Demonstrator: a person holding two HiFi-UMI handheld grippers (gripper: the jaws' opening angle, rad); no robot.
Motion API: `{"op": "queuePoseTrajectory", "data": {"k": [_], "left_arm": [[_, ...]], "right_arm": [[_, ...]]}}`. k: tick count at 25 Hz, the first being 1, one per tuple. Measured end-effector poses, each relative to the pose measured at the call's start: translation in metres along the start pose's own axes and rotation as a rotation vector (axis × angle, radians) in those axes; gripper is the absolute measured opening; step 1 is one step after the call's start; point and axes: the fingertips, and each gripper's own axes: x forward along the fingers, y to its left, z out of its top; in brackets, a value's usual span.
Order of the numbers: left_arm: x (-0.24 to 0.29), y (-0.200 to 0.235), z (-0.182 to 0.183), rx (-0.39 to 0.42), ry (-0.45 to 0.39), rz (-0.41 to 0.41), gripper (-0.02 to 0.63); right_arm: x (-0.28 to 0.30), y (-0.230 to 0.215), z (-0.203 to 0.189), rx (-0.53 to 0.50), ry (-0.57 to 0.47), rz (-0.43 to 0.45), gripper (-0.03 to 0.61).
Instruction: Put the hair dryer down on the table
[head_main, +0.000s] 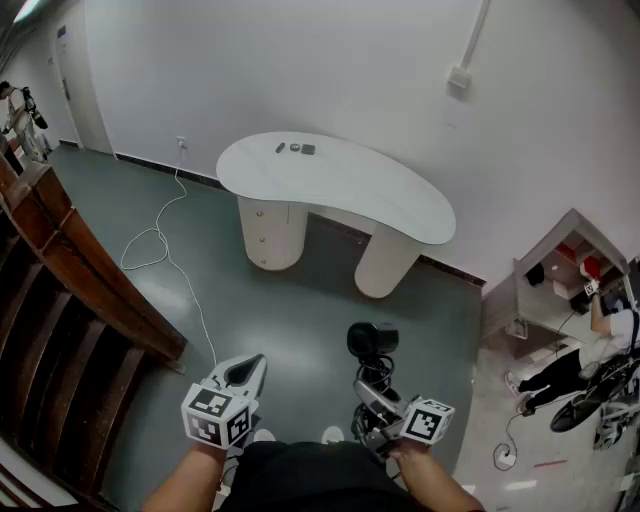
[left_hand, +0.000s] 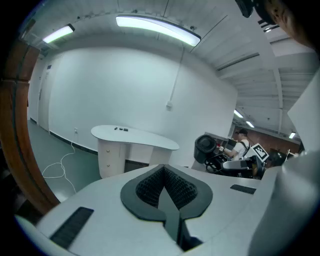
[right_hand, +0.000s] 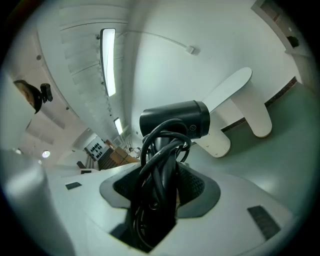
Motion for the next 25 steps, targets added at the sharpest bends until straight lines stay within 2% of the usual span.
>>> {"op": "queuePoseTrajectory", "data": {"k": [14,20,25], "left_arm": [[0.001,0.01,0.015,0.007,-0.026,-0.02,0.011],[-0.001,0.021,0.013,-0.004,-0.027,-0.04,0.011],[-0.011,0.038,0.0,0.009,0.02,-0.06,0.011]], "right_arm": [[0.012,-0.002,0.008,-0.014,-0.021,-0.037,0.195],[0.023,0.023,0.012,-0.044,-0.051,0.062,0.196],[0.042,0.041,0.001,-0.091,-0.035,0.075,0.196]]}}
